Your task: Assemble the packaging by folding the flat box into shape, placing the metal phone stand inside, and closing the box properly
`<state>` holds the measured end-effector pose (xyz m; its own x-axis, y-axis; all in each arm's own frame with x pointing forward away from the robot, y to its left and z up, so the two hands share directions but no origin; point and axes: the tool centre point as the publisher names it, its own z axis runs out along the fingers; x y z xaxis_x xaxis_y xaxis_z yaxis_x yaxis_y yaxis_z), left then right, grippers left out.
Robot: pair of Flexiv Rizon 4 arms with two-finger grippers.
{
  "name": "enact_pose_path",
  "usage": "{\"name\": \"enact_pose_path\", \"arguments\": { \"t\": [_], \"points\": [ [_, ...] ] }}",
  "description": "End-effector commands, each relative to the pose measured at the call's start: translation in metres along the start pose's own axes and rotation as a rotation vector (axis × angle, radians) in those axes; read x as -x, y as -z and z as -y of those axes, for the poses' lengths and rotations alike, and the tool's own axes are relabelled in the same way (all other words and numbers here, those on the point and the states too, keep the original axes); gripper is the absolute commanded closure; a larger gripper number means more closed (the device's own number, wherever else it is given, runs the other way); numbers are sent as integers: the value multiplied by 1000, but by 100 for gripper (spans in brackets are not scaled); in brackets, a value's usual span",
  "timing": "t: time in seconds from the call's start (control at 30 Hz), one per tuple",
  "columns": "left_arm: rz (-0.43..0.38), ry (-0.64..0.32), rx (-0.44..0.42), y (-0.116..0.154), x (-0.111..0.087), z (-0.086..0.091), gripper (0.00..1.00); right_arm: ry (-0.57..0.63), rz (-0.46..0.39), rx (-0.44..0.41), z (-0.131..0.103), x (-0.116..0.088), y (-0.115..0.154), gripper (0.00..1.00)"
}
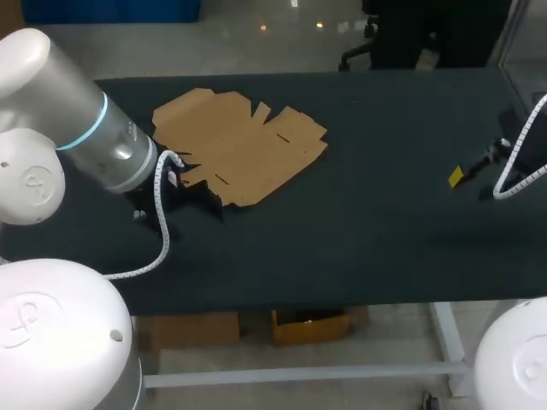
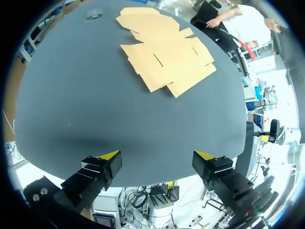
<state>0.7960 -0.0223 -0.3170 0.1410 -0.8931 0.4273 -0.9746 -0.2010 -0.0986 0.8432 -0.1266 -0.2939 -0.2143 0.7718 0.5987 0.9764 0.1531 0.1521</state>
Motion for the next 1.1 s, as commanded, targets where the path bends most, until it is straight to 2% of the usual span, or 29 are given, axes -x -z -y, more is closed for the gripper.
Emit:
{"name": "enact_pose_path", "arguments": {
  "t": [0.03, 0.23, 0.6, 0.97, 1.1],
  "points": [
    [-55, 11, -20, -7, 10, 8, 0, 15, -8, -24, -9, -1, 2, 0],
    [-110, 28, -53, -13, 13, 23, 0, 58, -32, -55, -18, -1, 0, 0],
    [-138, 234, -126, -19, 9, 42, 0, 79, -41, -80, -26, -2, -2, 0],
    [-206, 345, -188, -25, 6, 58, 0, 138, -63, -127, -35, -5, -7, 0],
    [-213, 359, -176, -26, 7, 61, 0, 181, -81, -165, -40, -3, -11, 0]
  ]
}}
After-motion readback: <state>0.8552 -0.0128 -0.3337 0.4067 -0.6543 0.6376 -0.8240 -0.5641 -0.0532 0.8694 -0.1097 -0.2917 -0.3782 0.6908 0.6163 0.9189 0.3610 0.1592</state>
